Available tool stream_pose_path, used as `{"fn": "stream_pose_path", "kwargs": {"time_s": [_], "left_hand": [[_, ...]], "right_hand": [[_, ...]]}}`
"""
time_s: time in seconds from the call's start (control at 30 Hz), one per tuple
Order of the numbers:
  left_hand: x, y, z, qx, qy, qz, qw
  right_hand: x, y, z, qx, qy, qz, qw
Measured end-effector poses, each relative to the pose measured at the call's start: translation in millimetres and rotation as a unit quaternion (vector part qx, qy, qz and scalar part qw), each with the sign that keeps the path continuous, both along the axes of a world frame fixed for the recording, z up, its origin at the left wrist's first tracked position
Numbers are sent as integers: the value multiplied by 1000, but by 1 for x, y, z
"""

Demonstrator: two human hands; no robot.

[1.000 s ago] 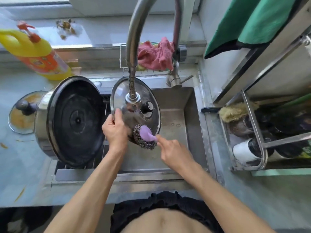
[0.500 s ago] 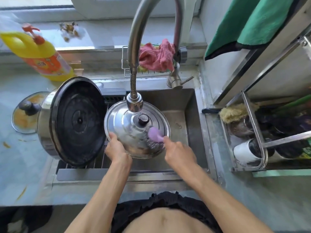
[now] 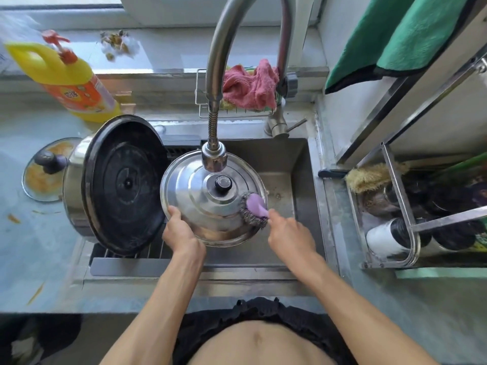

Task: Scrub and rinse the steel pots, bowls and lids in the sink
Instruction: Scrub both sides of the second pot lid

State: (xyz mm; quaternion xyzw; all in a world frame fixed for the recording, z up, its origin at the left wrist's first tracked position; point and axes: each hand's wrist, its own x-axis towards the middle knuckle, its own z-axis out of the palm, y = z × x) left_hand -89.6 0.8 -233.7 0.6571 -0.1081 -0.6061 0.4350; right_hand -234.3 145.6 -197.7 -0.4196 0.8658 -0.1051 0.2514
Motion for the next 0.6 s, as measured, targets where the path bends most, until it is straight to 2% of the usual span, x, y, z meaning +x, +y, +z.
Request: {"fn": "stream_pose_path", "kwargs": {"time_s": [0.1, 0.13, 0.23, 0.27, 0.37, 0.43, 0.5, 0.53, 0.6], "left_hand": [[-2, -2, 2, 9, 12, 4, 1000], [-1, -4, 1, 11, 19, 9, 1000], [1, -9, 0, 2, 37, 22, 999], [1, -10, 0, 0, 35, 26, 999], [-3, -5, 1, 2, 29, 9, 1000], [-4, -2, -2, 0, 36, 19, 999], [-1, 2, -1, -1, 36, 27, 999], [0, 5, -1, 2, 29, 30, 999], [0, 10, 0, 15, 20, 24, 999]], "right_hand": [[43, 1, 12, -33, -13, 133, 990], [42, 1, 12, -45, -2, 144, 989], [11, -5, 7, -12, 30, 41, 999], [12, -8, 10, -4, 41, 35, 999], [50, -13, 23, -7, 57, 144, 988], [42, -14, 20, -25, 70, 129, 989], [26, -20, 20, 18, 87, 60, 994], [28, -22, 22, 27, 99, 70, 992], [54, -20, 25, 10, 97, 152, 984]]}}
